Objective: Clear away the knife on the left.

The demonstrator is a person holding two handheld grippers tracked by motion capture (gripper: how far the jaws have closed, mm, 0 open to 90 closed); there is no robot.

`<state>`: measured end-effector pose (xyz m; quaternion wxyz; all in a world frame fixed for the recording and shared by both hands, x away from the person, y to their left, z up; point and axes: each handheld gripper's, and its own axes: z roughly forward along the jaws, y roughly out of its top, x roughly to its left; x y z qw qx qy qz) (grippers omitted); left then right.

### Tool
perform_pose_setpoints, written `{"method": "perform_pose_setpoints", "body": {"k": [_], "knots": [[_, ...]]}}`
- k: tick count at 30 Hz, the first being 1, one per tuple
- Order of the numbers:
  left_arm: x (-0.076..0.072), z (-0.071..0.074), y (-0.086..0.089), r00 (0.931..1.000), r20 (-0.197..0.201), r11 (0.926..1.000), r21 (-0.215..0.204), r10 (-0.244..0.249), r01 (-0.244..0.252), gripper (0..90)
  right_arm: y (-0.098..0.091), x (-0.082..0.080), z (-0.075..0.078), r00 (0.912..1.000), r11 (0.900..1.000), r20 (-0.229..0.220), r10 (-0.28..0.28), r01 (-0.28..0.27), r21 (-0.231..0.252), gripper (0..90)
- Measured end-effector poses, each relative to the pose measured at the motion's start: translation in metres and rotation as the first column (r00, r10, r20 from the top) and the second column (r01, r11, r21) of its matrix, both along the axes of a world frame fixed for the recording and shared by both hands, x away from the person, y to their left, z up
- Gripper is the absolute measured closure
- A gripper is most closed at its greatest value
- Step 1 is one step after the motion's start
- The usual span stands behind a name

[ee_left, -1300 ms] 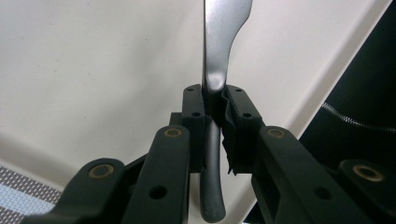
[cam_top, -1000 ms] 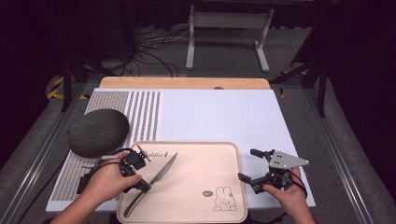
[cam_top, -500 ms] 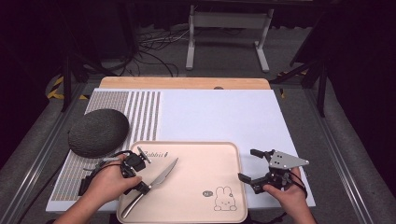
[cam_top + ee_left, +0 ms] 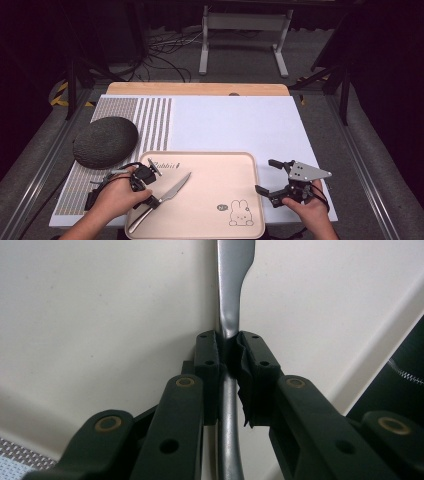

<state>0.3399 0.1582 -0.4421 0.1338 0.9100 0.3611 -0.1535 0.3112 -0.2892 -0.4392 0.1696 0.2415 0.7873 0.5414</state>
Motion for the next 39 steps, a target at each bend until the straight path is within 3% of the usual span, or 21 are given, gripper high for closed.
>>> {"method": "perform_pose_setpoints", "body": {"k": [13, 16, 17, 18, 19, 22, 24, 26, 27, 28, 30, 32, 33, 34, 35, 36, 37, 39], "knots": [[0.0, 0.001, -0.001, 0.9995, 0.012, 0.9995, 0.012, -0.028, 0.028, 78.3, 0.001, 0.0, -0.001, 1.0, 1.0, -0.005, 0.002, -0.002, -0.009, 2.8], [-0.001, 0.002, -0.001, 0.9989, 0.033, 0.9994, 0.009, -0.032, 0.032, 66.6, 0.002, 0.0, -0.001, 1.0, 0.9999, -0.007, 0.006, -0.006, -0.01, 2.8], [-0.001, 0.003, -0.002, 0.9977, 0.057, 0.9993, 0.011, -0.036, 0.035, 66.6, 0.002, 0.0, -0.002, 0.9999, 0.9999, -0.008, 0.007, -0.007, -0.011, 2.8], [-0.002, 0.005, -0.002, 0.9967, 0.072, 0.9992, 0.014, -0.038, 0.037, 54.1, 0.002, 0.0, -0.002, 0.9999, 0.9999, -0.009, 0.008, -0.008, -0.011, 2.8], [-0.003, 0.006, -0.002, 0.9955, 0.085, 0.999, 0.018, -0.043, 0.042, 47.7, 0.002, 0.0, -0.001, 0.9999, 0.9999, -0.009, 0.007, -0.007, -0.009, 2.8], [-0.004, 0.009, -0.003, 0.9917, 0.118, 0.9985, 0.026, -0.051, 0.048, 35.3, 0.002, 0.0, -0.001, 0.9999, 0.9999, -0.009, 0.007, -0.007, -0.009, 2.8], [-0.006, 0.012, -0.005, 0.9831, 0.17, 0.9975, 0.03, -0.069, 0.065, 24.4, 0.002, 0.0, -0.002, 0.9999, 0.9999, -0.008, 0.007, -0.007, -0.01, 2.8], [-0.007, 0.015, -0.006, 0.9744, 0.209, 0.9964, 0.033, -0.083, 0.078, 18.9, 0.003, 0.0, -0.002, 0.9999, 0.9999, -0.009, 0.008, -0.008, -0.01, 2.8], [-0.007, 0.015, -0.006, 0.9744, 0.209, 0.9964, 0.033, -0.083, 0.078, 16.2, 0.003, 0.0, -0.002, 0.9999, 0.9999, -0.009, 0.008, -0.008, -0.01, 2.8], [-0.008, 0.016, -0.007, 0.9669, 0.238, 0.9958, 0.017, -0.092, 0.09, 16.2, 0.003, 0.0, -0.002, 0.9999, 0.9999, -0.011, 0.009, -0.009, -0.009, 2.8], [-0.009, 0.02, -0.009, 0.9547, 0.276, 0.9932, -0.004, -0.111, 0.116, 22.6, 0.003, 0.0, -0.002, 0.9999, 0.9999, -0.011, 0.008, -0.008, -0.009, 2.8], [-0.01, 0.023, -0.01, 0.9338, 0.331, 0.9867, -0.04, -0.136, 0.158, 41.9, 0.002, 0.0, -0.002, 0.9999, 0.9999, -0.01, 0.008, -0.008, -0.007, 2.8], [-0.01, 0.024, -0.01, 0.9254, 0.347, 0.983, -0.043, -0.153, 0.178, 53.8, 0.002, 0.0, -0.002, 0.9999, 0.9999, -0.01, 0.008, -0.009, -0.007, 2.8], [-0.011, 0.024, -0.011, 0.9181, 0.36, 0.9789, -0.054, -0.165, 0.197, 60.1, 0.002, 0.0, -0.002, 0.9999, 0.9999, -0.011, 0.008, -0.008, -0.006, 2.8], [-0.011, 0.025, -0.012, 0.9128, 0.368, 0.9754, -0.059, -0.177, 0.213, 69.6, 0.002, 0.0, -0.002, 0.9999, 0.9999, -0.011, 0.008, -0.009, -0.007, 2.8], [-0.011, 0.025, -0.012, 0.9128, 0.368, 0.9754, -0.059, -0.177, 0.213, 79.4, 0.002, 0.0, -0.002, 0.9999, 0.9999, -0.011, 0.008, -0.009, -0.007, 2.8], [-0.012, 0.024, -0.015, 0.9067, 0.379, 0.9691, -0.082, -0.186, 0.233, 87.8, 0.003, 0.0, -0.002, 0.9999, 0.9999, -0.01, 0.009, -0.009, -0.007, 2.8], [-0.012, 0.023, -0.018, 0.8979, 0.386, 0.9617, -0.082, -0.211, 0.262, 90.0, 0.002, 0.0, -0.002, 0.9999, 0.9999, -0.01, 0.009, -0.009, -0.008, 2.9]]}}
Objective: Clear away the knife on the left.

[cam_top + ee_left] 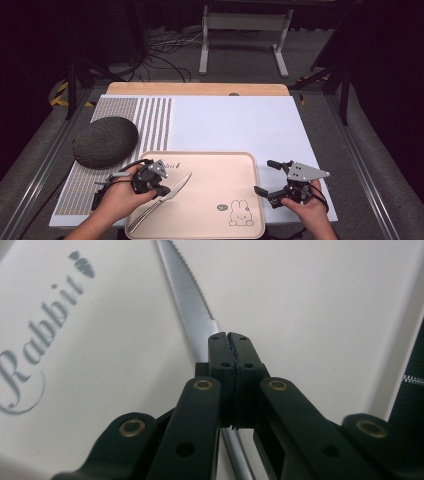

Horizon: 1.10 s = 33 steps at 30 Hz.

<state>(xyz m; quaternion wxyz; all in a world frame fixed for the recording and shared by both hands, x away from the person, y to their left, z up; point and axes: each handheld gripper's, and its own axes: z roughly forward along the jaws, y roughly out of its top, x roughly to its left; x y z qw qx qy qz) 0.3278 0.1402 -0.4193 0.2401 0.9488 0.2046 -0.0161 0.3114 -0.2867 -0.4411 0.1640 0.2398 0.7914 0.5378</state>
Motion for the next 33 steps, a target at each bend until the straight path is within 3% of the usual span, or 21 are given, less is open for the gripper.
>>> {"method": "perform_pose_setpoints", "body": {"k": [11, 13, 17, 24, 33], "knots": [[0.003, -0.015, -0.006, 0.9972, -0.056, 0.9985, 0.021, -0.049, 0.05, 90.0, -0.001, 0.0, 0.0, 1.0, 1.0, 0.001, 0.0, 0.0, 0.003, 2.9], [0.003, -0.018, -0.006, 0.9974, -0.057, 0.9986, 0.023, -0.045, 0.047, 90.0, -0.001, 0.0, 0.0, 1.0, 1.0, -0.002, 0.0, 0.0, 0.002, 2.8], [0.004, -0.023, -0.004, 0.9946, -0.096, 0.9986, 0.032, -0.039, 0.042, 90.0, -0.001, 0.0, 0.0, 1.0, 1.0, -0.001, 0.0, 0.0, 0.001, 2.9], [0.004, -0.026, -0.005, 0.9926, -0.11, 0.9972, 0.049, -0.051, 0.057, 90.0, -0.001, 0.0, -0.001, 1.0, 1.0, -0.001, 0.0, 0.0, -0.002, 2.8], [0.006, -0.027, 0.0, 0.9938, -0.102, 0.998, 0.039, -0.045, 0.049, 90.0, -0.002, 0.0, -0.001, 1.0, 1.0, -0.001, -0.003, 0.003, -0.004, 2.8]]}}
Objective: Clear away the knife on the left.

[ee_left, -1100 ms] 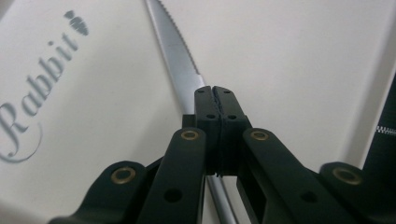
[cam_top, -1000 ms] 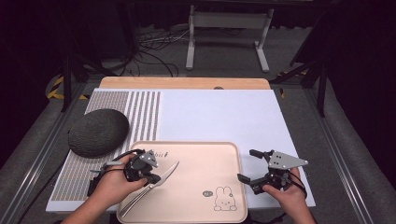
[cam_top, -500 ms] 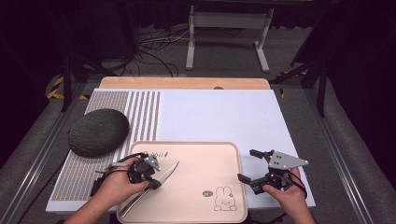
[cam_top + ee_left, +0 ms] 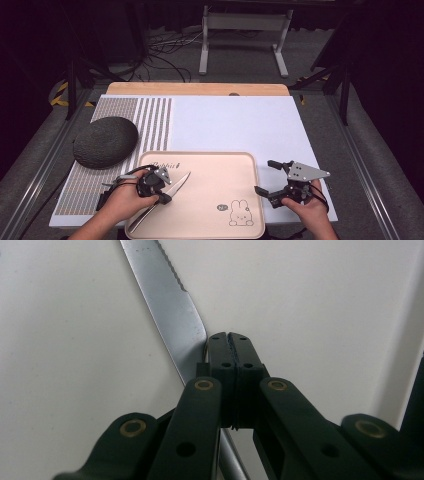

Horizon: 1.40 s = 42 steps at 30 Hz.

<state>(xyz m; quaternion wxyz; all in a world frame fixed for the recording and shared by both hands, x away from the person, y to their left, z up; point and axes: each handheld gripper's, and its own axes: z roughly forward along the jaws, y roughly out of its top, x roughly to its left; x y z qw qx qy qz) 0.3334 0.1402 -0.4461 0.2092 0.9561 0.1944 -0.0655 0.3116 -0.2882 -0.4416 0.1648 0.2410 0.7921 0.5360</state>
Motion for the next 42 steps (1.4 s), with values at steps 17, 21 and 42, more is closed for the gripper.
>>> {"method": "perform_pose_setpoints", "body": {"k": [17, 21, 42], "knots": [[0.002, 0.0, 0.024, 0.9974, 0.013, 0.9974, 0.011, 0.071, -0.071, 90.0, 0.0, 0.001, -0.001, 1.0, 1.0, -0.002, -0.005, 0.005, -0.001, 2.8], [0.002, 0.0, 0.028, 0.9961, 0.014, 0.9962, 0.01, 0.087, -0.087, 90.0, -0.001, 0.001, -0.001, 1.0, 1.0, -0.002, -0.004, 0.004, -0.004, 2.8], [0.002, -0.001, 0.047, 0.9895, 0.019, 0.9896, 0.007, 0.144, -0.144, 90.0, -0.001, 0.001, -0.001, 1.0, 1.0, -0.002, -0.005, 0.005, -0.002, 2.9]]}}
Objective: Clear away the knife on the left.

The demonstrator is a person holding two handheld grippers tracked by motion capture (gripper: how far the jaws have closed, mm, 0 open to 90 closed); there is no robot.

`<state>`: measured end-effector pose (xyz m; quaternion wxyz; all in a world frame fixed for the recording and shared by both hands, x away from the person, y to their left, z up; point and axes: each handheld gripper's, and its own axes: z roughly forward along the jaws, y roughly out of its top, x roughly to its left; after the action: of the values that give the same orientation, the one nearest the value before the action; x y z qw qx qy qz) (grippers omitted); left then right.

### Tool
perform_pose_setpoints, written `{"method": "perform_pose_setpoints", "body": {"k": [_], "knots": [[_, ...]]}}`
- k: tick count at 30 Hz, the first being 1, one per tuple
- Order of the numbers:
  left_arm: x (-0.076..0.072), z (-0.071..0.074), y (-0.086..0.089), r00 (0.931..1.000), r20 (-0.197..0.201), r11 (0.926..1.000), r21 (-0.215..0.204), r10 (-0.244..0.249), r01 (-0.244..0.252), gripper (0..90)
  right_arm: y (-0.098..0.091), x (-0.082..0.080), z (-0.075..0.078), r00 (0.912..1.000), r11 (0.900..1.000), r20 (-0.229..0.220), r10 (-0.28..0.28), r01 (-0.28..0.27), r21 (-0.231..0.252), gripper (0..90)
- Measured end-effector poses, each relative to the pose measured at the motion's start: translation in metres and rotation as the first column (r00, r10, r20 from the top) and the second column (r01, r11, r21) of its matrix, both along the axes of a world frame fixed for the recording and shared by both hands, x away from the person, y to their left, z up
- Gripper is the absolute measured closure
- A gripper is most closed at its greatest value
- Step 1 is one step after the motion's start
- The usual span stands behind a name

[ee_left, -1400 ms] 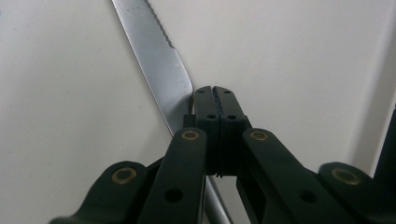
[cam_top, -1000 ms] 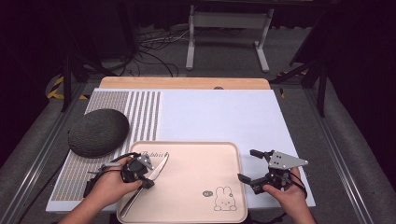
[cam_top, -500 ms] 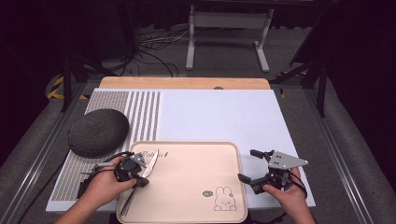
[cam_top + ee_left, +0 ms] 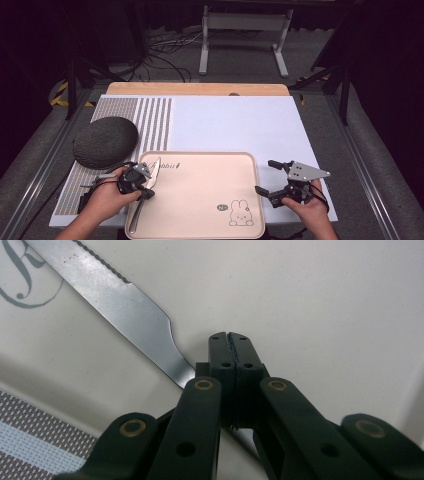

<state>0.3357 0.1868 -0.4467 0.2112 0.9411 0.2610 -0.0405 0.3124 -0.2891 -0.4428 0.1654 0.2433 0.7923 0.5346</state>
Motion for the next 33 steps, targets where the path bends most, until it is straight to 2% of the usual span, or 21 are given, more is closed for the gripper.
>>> {"method": "perform_pose_setpoints", "body": {"k": [17, 33], "knots": [[-0.001, 0.0, 0.013, 0.9991, -0.004, 0.9991, 0.0, 0.043, -0.043, 90.0, 0.0, 0.0, 0.0, 1.0, 1.0, 0.0, -0.002, 0.002, -0.001, 2.9], [-0.001, 0.0, 0.018, 0.9986, -0.01, 0.9986, 0.004, 0.052, -0.052, 90.0, 0.0, 0.0, 0.0, 1.0, 1.0, -0.002, -0.001, 0.001, -0.004, 2.9]]}}
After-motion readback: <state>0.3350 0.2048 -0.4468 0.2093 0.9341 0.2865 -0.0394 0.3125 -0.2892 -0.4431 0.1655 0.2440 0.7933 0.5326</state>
